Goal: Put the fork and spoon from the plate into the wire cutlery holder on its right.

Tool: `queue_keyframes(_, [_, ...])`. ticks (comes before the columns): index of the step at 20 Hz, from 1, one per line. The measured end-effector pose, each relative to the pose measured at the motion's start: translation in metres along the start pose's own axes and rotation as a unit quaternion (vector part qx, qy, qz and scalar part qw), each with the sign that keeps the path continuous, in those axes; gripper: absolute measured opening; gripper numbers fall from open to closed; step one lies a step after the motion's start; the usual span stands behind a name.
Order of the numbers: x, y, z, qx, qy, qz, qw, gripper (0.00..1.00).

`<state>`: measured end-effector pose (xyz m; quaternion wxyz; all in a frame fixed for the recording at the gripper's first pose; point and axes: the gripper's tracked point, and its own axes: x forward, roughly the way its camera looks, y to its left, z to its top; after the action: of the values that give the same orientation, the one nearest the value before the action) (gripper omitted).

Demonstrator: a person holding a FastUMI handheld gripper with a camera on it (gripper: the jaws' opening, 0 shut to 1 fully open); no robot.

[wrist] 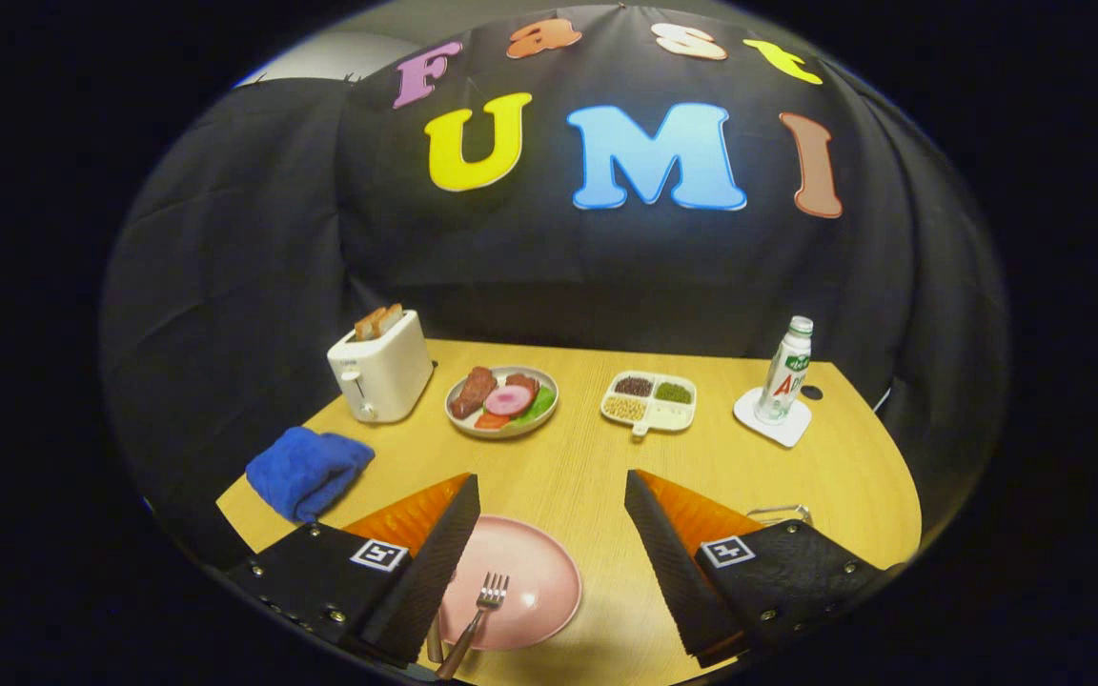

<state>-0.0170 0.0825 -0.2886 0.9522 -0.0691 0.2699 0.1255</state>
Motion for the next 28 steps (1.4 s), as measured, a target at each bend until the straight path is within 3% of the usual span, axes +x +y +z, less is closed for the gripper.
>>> queue_keyframes(3, [0.013, 0.013, -0.044, -0.005, 0.056, 0.016, 0.998, 0.88])
queue_keyframes(4, [0.014, 0.019, -0.058, -0.006, 0.074, 0.023, 0.997, 0.81])
queue_keyframes(7, [0.017, 0.034, -0.092, -0.008, 0.121, 0.041, 0.992, 0.79])
queue_keyframes(8, [0.017, 0.039, -0.104, -0.005, 0.136, 0.049, 0.989, 0.63])
queue_keyframes(10, [0.019, 0.046, -0.120, -0.002, 0.160, 0.054, 0.986, 0.58])
queue_keyframes(18, [0.021, 0.060, -0.171, 0.001, 0.236, 0.068, 0.969, 0.58])
queue_keyframes(20, [0.021, 0.062, -0.183, -0.002, 0.255, 0.064, 0.965, 0.23])
queue_keyframes(23, [0.025, 0.060, -0.185, -0.007, 0.255, 0.060, 0.965, 0.25])
queue_keyframes(25, [0.024, 0.059, -0.181, -0.004, 0.259, 0.056, 0.964, 0.09])
queue_keyframes(28, [0.029, 0.057, -0.181, 0.015, 0.264, 0.053, 0.963, 0.05])
